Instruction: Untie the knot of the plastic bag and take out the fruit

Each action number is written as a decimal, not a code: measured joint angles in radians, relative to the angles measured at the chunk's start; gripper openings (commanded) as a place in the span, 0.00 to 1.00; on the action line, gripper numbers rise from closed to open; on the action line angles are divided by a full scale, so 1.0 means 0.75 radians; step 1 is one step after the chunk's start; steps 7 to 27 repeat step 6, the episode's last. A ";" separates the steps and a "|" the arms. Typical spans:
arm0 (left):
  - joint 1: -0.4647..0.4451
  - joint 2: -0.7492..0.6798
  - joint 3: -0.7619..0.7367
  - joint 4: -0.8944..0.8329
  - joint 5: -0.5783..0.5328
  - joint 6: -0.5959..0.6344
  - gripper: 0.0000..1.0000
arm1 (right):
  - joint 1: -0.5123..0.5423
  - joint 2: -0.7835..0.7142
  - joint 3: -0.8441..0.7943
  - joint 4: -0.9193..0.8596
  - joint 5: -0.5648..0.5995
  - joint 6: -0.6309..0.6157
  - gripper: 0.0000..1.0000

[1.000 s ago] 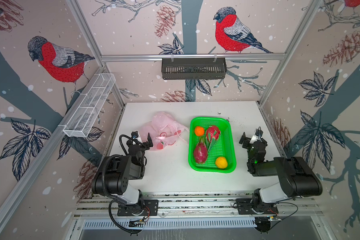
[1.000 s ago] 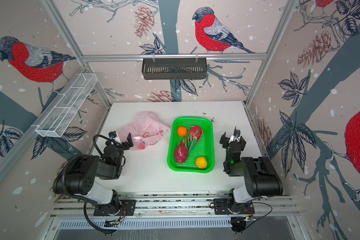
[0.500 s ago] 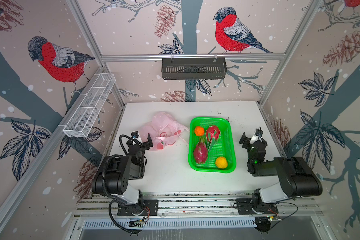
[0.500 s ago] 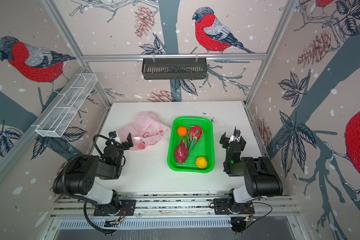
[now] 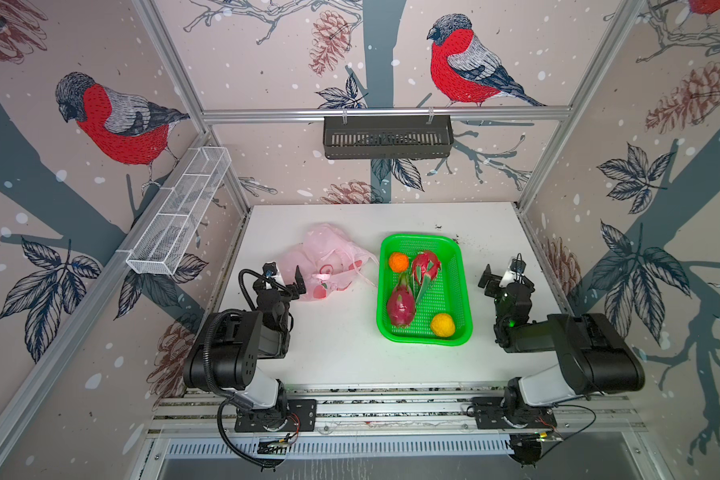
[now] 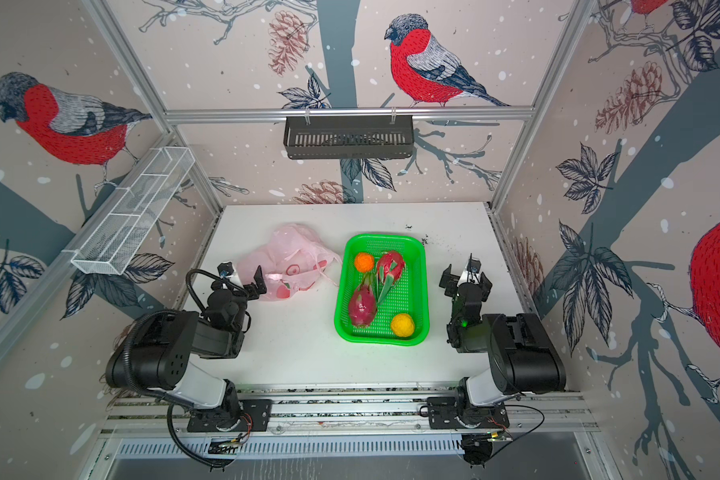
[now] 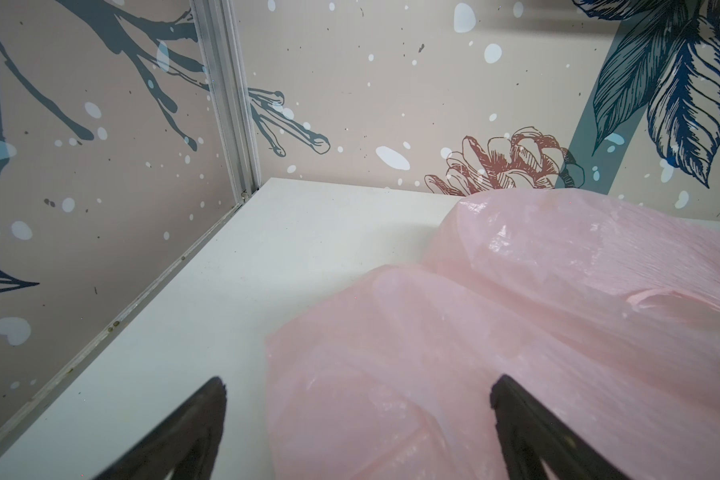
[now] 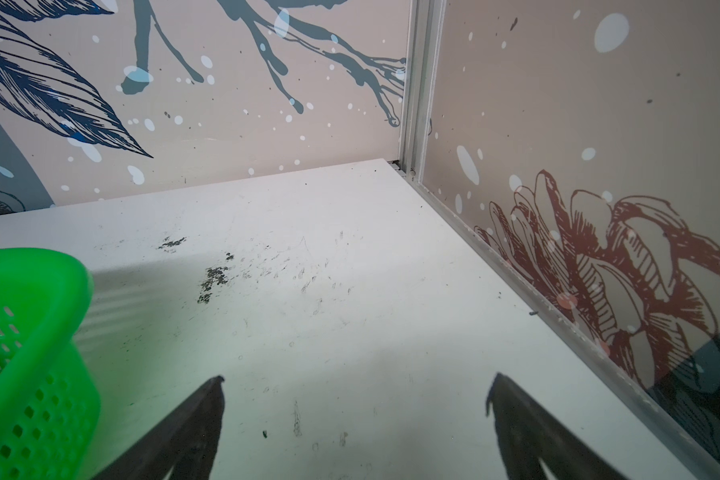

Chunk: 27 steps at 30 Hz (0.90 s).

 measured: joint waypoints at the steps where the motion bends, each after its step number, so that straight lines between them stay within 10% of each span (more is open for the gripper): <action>1: 0.000 0.000 0.000 0.000 0.000 0.000 0.99 | 0.000 0.002 0.003 -0.001 0.000 0.000 1.00; 27: 0.000 0.000 0.000 0.000 0.000 0.000 0.99 | -0.004 0.006 0.008 -0.001 -0.009 0.000 1.00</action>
